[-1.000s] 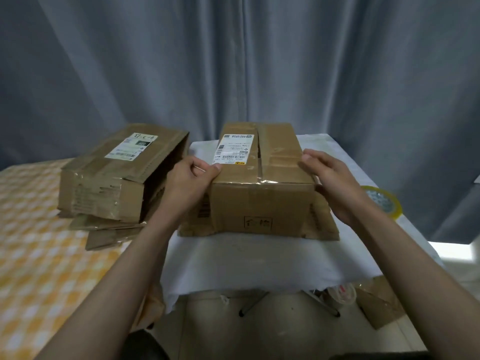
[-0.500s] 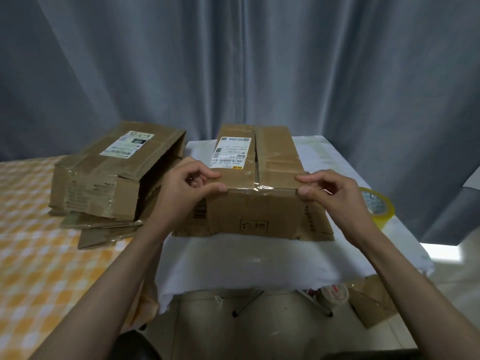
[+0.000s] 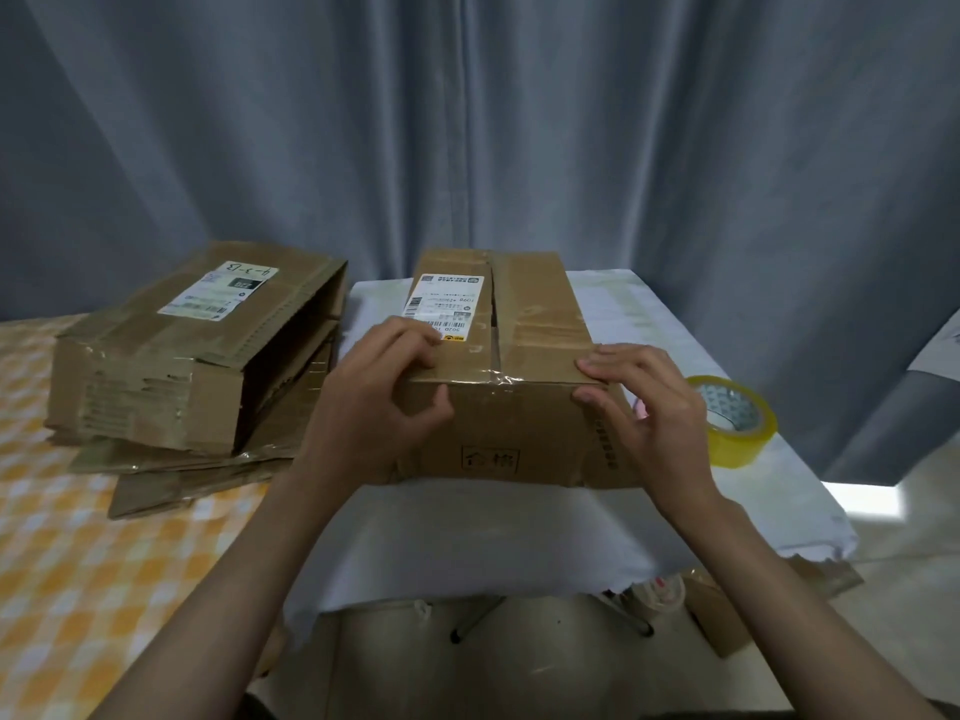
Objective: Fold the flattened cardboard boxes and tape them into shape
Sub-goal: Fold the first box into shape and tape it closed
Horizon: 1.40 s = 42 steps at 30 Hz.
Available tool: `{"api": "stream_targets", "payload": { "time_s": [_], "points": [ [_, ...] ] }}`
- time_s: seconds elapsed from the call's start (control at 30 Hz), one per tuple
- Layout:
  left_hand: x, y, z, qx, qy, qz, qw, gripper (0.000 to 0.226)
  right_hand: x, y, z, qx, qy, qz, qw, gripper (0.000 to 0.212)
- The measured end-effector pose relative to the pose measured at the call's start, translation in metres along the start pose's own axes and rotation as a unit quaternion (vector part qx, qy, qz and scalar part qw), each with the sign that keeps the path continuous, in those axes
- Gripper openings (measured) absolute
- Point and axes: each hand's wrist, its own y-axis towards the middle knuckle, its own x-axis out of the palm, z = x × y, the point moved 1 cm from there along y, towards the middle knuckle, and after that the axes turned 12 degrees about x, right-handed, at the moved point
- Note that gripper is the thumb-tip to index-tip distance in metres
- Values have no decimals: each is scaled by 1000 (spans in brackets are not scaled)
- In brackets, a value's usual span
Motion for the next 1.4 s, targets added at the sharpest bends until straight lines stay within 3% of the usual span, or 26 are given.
{"api": "stream_targets", "payload": {
  "time_s": [0.13,0.23,0.4,0.53,0.63,0.83,0.93,1.03,1.17,1.4],
  "points": [
    [8,24,17,42,17,-100,994,50,-2,0,-4,9,12,0,1000,23],
    [19,33,24,52,47,-144,987,54,-5,-2,-4,30,34,-6,999,26],
    [31,22,21,59,45,-129,989,41,-10,-8,-6,136,110,-20,984,22],
    [34,20,19,60,51,-117,990,39,-4,-15,-12,161,66,53,983,18],
    [35,20,20,52,49,-110,991,36,2,-20,-17,193,103,68,973,11],
    [25,24,22,10,-4,-122,992,41,2,-21,-21,164,50,86,981,6],
    [10,19,16,-41,-47,-97,993,48,-3,-20,-20,192,86,60,976,7],
    [-6,-1,6,-93,-41,-17,995,43,-6,-19,-17,286,200,38,936,9],
    [-18,-31,-3,-235,-116,96,960,35,-2,-17,-14,366,268,17,891,6],
    [20,-38,32,-305,-195,156,919,42,6,-19,-14,367,233,36,900,9]
  ]
}}
